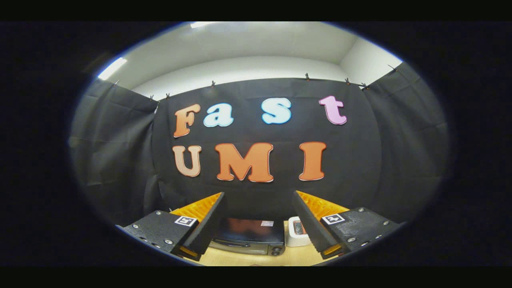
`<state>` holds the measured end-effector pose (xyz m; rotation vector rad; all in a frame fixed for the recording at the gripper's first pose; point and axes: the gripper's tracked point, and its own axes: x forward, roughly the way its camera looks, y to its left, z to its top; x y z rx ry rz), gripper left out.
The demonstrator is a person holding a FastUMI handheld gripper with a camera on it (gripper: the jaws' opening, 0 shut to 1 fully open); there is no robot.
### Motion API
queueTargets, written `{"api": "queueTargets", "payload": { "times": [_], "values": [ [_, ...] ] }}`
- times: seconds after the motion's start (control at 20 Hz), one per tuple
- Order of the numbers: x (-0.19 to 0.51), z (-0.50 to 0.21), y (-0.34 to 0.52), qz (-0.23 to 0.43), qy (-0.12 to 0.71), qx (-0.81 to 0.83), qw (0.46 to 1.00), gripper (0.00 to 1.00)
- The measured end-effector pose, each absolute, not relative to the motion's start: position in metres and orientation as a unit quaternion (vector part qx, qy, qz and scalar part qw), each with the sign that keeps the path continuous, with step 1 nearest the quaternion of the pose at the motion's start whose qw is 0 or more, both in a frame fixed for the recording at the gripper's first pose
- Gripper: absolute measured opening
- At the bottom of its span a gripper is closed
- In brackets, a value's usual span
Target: Open the toaster oven, put the food inside, and close the toaster oven door.
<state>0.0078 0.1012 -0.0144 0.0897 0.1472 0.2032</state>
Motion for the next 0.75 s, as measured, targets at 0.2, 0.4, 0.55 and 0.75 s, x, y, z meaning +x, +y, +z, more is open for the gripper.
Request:
{"api": "queueTargets", "payload": {
  "times": [0.2,0.4,0.55,0.75],
  "values": [
    [0.010,0.007,0.094,0.094,0.041,0.041,0.994,0.97],
    [0.006,0.028,0.084,0.092,0.006,0.028,0.995,0.97],
    [-0.001,0.041,0.082,0.103,-0.024,0.022,0.994,0.97],
    [-0.002,0.044,0.075,0.093,-0.029,0.022,0.995,0.97]
  ]
}}
